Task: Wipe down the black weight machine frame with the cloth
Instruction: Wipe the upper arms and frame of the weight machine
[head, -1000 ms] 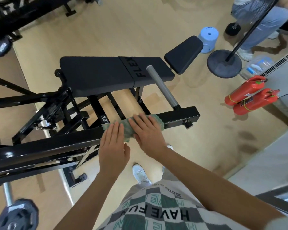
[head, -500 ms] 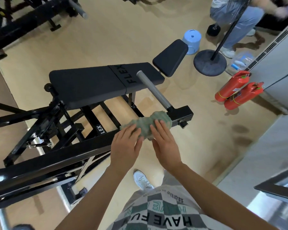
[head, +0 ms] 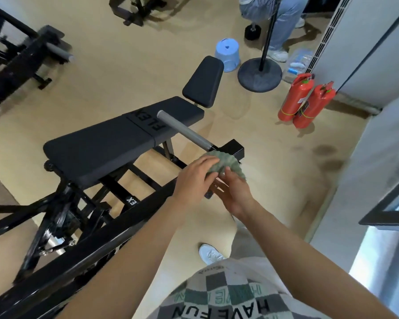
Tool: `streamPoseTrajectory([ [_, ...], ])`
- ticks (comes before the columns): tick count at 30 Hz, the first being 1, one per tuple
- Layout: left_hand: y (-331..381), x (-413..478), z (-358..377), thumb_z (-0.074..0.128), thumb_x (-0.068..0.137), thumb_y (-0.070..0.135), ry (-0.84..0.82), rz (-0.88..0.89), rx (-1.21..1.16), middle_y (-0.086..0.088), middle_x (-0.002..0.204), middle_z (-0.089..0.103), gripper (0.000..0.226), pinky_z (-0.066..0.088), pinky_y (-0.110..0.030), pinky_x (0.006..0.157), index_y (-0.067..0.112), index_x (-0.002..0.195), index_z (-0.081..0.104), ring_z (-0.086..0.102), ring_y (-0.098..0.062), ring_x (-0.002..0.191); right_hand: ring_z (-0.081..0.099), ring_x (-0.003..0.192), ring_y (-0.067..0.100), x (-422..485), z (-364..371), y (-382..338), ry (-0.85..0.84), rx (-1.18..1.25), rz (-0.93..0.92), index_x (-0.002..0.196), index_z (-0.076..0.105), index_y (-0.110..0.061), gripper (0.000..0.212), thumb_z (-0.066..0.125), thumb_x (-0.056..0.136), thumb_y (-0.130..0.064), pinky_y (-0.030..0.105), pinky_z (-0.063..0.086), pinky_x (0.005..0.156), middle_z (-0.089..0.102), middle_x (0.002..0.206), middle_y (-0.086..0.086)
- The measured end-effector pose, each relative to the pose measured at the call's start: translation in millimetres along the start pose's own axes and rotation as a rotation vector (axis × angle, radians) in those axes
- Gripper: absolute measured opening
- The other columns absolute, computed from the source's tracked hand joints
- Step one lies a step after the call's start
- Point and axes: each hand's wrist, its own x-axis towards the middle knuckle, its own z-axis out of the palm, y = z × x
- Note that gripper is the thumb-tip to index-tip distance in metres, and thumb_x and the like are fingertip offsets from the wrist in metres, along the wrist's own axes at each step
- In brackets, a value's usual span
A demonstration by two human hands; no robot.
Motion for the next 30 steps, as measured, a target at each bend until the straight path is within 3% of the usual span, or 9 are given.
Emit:
streamPoseTrajectory([
  [5, -4, 23, -8, 0.073, 0.090, 0.040, -0.061, -0.096, -0.029, 0.006, 0.132, 0.058, 0.047, 0.049, -0.036, 0.093, 0.023, 0.132, 0.060, 0.058, -0.016, 0.118, 0.069, 0.102, 0.028, 11, 3, 0, 0.100, 0.143, 0.096, 0.112, 0.063, -0.015, 0.028, 0.047, 0.106, -0.038, 0.043, 0.057, 0.087, 0.074, 0.102, 0.010],
  [8, -12, 27, -10, 0.076, 0.086, 0.045, -0.102, -0.110, -0.069, 0.006, 0.129, 0.062, 0.052, 0.045, -0.030, 0.093, 0.023, 0.131, 0.060, 0.058, -0.014, 0.119, 0.067, 0.112, 0.033, 17, 5, 3, 0.083, 0.143, 0.113, 0.115, 0.064, -0.017, 0.034, 0.054, 0.102, -0.046, 0.050, 0.055, 0.097, 0.074, 0.108, 0.013],
  [10, -18, 27, -12, 0.077, 0.085, 0.047, -0.150, -0.125, -0.112, 0.007, 0.130, 0.065, 0.055, 0.049, -0.034, 0.099, 0.025, 0.132, 0.059, 0.060, -0.014, 0.120, 0.066, 0.113, 0.035, 20, 6, 4, 0.059, 0.136, 0.139, 0.118, 0.065, -0.017, 0.040, 0.054, 0.100, -0.051, 0.051, 0.054, 0.098, 0.072, 0.113, 0.015],
  [12, -22, 26, -17, 0.077, 0.085, 0.047, -0.194, -0.142, -0.134, 0.008, 0.128, 0.068, 0.055, 0.051, -0.040, 0.101, 0.029, 0.133, 0.058, 0.062, -0.014, 0.119, 0.065, 0.116, 0.036, 21, 6, 7, 0.016, 0.125, 0.181, 0.124, 0.066, -0.018, 0.050, 0.053, 0.097, -0.059, 0.047, 0.056, 0.089, 0.070, 0.120, 0.016],
  [14, -26, 25, -22, 0.076, 0.085, 0.049, -0.231, -0.162, -0.120, 0.007, 0.125, 0.069, 0.054, 0.052, -0.043, 0.100, 0.033, 0.132, 0.055, 0.063, -0.014, 0.117, 0.065, 0.117, 0.036, 21, 7, 12, -0.018, 0.147, 0.208, 0.128, 0.064, -0.018, 0.058, 0.058, 0.092, -0.063, 0.050, 0.055, 0.094, 0.068, 0.126, 0.017],
  [17, -36, 19, -30, 0.073, 0.084, 0.055, -0.293, -0.214, -0.121, 0.005, 0.126, 0.068, 0.058, 0.052, -0.044, 0.098, 0.033, 0.134, 0.053, 0.063, -0.015, 0.116, 0.066, 0.116, 0.037, 20, 8, 20, -0.061, 0.174, 0.236, 0.133, 0.060, -0.015, 0.061, 0.064, 0.090, -0.059, 0.058, 0.051, 0.101, 0.064, 0.130, 0.020],
  [24, -59, -23, -46, 0.067, 0.092, 0.053, -0.345, -0.306, -0.114, 0.003, 0.128, 0.067, 0.054, 0.052, -0.044, 0.098, 0.020, 0.134, 0.059, 0.063, -0.018, 0.117, 0.065, 0.116, 0.036, 4, 29, 48, -0.127, 0.109, 0.327, 0.137, 0.053, -0.014, 0.060, 0.070, 0.090, -0.048, 0.056, 0.052, 0.100, 0.063, 0.129, 0.018],
  [28, -77, -56, -59, 0.055, 0.084, 0.073, -0.349, -0.368, -0.068, 0.008, 0.118, 0.070, 0.066, 0.058, -0.045, 0.087, 0.029, 0.133, 0.055, 0.068, -0.013, 0.102, 0.064, 0.116, 0.036, -11, 47, 70, -0.164, 0.079, 0.396, 0.125, 0.054, -0.013, 0.048, 0.070, 0.091, -0.043, 0.056, 0.047, 0.106, 0.064, 0.125, 0.019],
  [30, -85, -74, -65, 0.053, 0.087, 0.072, -0.337, -0.394, -0.016, 0.011, 0.112, 0.070, 0.060, 0.059, -0.044, 0.084, 0.032, 0.131, 0.054, 0.068, -0.011, 0.097, 0.064, 0.115, 0.035, -17, 56, 79, -0.179, 0.064, 0.428, 0.120, 0.054, -0.012, 0.042, 0.070, 0.092, -0.040, 0.055, 0.048, 0.106, 0.064, 0.124, 0.018],
])
